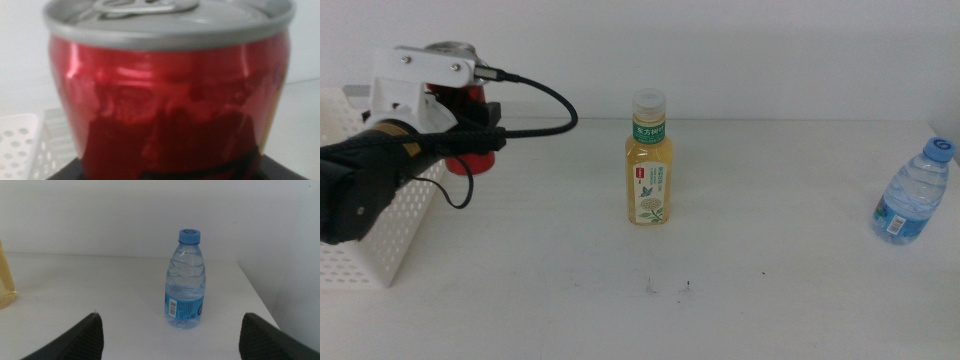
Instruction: Use arms to grab the bottles and put them into the dustbin to the left of the table.
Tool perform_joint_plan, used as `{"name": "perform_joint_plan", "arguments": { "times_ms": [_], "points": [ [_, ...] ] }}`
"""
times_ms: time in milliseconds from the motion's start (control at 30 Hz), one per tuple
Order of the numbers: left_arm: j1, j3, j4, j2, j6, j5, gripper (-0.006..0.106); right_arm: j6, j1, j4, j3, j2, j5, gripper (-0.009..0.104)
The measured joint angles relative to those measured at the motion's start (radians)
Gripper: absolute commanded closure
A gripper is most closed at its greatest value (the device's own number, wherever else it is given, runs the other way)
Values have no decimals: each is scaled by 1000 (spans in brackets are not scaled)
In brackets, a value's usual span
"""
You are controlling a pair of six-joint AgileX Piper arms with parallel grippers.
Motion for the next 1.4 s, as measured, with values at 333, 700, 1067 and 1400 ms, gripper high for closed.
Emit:
{"name": "perform_joint_plan", "arguments": {
  "times_ms": [333, 700, 1067, 1400],
  "points": [
    [-3, -161, -5, -117, -34, 506, 84, 0, 0, 0, 0, 0, 0, 16],
    [170, -533, -155, -92, 221, 981, 84, 0, 0, 0, 0, 0, 0, 16],
    [341, -739, -256, 112, 473, 1271, 84, 0, 0, 0, 0, 0, 0, 16],
    [458, -790, -356, 284, 544, 1291, 84, 0, 0, 0, 0, 0, 0, 16]
  ]
}}
